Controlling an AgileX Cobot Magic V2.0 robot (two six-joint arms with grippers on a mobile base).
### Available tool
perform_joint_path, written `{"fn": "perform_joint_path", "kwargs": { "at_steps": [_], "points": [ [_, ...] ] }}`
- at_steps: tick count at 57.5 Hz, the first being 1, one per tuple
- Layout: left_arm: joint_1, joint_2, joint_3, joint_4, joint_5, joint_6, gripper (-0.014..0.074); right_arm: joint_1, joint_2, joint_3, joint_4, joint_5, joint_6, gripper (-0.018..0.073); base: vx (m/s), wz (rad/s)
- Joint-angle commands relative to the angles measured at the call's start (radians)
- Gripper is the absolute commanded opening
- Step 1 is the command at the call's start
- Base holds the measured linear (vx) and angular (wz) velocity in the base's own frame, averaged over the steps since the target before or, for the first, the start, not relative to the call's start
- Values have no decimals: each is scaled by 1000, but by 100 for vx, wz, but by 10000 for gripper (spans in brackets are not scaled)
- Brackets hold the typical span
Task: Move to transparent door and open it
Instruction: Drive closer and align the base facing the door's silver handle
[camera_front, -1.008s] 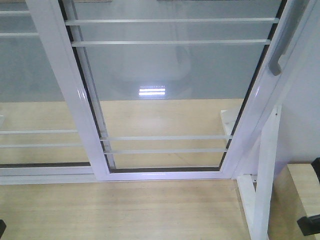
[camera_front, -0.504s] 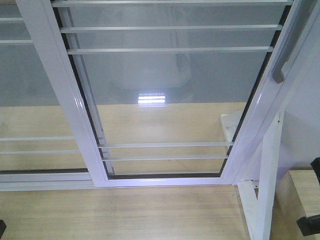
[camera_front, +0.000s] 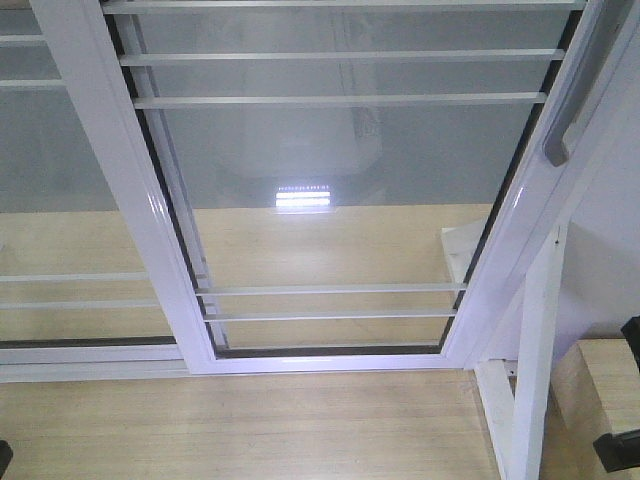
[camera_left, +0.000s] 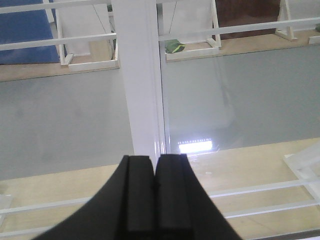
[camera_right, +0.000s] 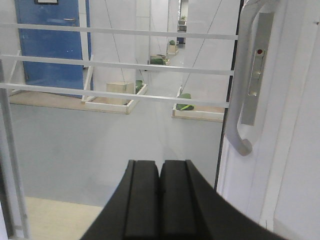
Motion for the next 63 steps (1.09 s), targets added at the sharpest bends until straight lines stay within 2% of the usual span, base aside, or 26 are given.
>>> {"fn": "perform_joint_path", "kwargs": {
  "at_steps": [1, 19, 29, 36, 41, 50, 55, 58, 63],
  "points": [
    [-3, -2, 23, -3, -77, -7, 3, 2, 16, 12, -6, -84, -8, 57, 0, 0],
    [-3, -2, 23, -2, -77, -7, 3, 2, 16, 12, -6, -84, -8, 57, 0, 0],
    [-3, -2, 23, 0, -141, 2, 3, 2, 16, 12, -15, -137, -19, 57, 0, 0],
    [-3, -2, 23, -4, -258, -3, 3, 2, 16, 12, -15, -150, -20, 57, 0, 0],
    [-3, -2, 23, -18, -376, -18, 3, 2, 16, 12, -15, -214, -20, 57, 0, 0],
    [-3, -2, 18, -11, -626, -116, 3, 2, 16, -22, -15, -383, -35, 57, 0, 0],
    [-3, 0, 7, -18, -695, -123, 3, 2, 26, -96, 0, -356, -85, 57, 0, 0],
    [-3, 12, -19, -74, -679, -124, 3, 2, 51, -168, 28, -303, -120, 57, 0, 0],
    [-3, 85, -100, -216, -625, -101, 3, 2, 147, -309, 89, -195, -201, 57, 0, 0]
  ]
}}
